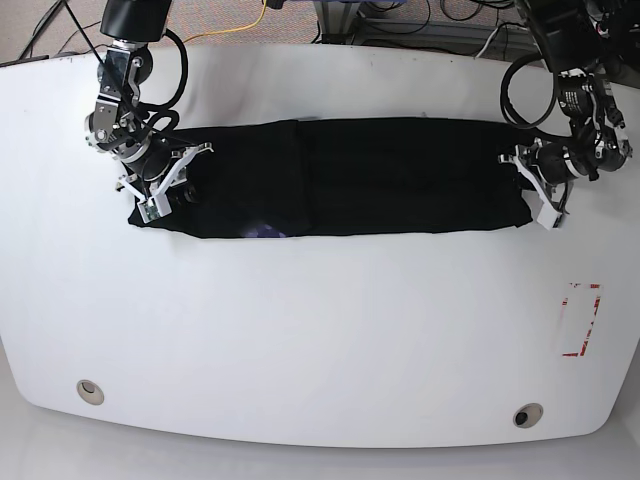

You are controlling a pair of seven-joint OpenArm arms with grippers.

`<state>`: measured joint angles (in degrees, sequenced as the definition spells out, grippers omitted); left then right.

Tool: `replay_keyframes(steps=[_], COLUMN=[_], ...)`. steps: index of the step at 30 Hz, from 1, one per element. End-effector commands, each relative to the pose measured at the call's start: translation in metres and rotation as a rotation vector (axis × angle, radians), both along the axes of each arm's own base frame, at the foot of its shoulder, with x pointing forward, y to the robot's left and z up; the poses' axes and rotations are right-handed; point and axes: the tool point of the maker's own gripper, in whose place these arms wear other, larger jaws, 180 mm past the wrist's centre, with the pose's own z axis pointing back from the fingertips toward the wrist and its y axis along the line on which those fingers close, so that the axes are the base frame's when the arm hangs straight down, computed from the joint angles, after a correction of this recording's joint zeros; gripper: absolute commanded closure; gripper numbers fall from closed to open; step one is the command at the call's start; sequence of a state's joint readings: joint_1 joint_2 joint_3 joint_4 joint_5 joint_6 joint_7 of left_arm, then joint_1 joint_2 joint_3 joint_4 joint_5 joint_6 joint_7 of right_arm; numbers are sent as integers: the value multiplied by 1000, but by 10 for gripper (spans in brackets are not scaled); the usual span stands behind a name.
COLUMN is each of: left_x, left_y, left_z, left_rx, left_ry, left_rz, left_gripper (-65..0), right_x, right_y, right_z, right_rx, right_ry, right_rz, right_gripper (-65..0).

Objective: Layout the t-shirt on the table in an organized manner, then fold the t-shirt properly
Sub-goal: 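Release the left gripper and move it to the strip's middle, then grasp the strip end with the left gripper and fold it toward the right gripper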

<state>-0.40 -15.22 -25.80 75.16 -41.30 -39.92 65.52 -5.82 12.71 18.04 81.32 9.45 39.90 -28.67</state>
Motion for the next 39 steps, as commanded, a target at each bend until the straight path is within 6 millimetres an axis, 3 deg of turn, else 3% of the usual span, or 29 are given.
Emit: replay_keyframes(steps=[1,7,15,21,28,35,39], left_x=[13,25,19,8,5,15,15], left_y=[7,-2,-54,-110,-162,-201,-216], left_z=[17,51,74,79,83,98,89], left_rx=[11,70,153,129,26,-88,-157], left_ry=[-59,-171,-230,-256,-285,-323,-277], left_rz=[3,-44,-267,-427,-476,-448,-426], left_gripper=[-32,-31,-32,-33,-35,-36,-36], right_x=[-10,-10,-10,-10,-10,-10,-10], right_y=[-6,-6,-6,-6,-6,-5,-5], right_z=[-9,-10,-10,-10,-10,-10,-10], right_rx=[-46,-45,-45,-45,-45,-44,-44], right_ry=[59,61,61,61,61,61,61], right_rz=[14,14,14,14,14,14,14], right_gripper=[-82,-82,-82,-82,-82,-81,-81])
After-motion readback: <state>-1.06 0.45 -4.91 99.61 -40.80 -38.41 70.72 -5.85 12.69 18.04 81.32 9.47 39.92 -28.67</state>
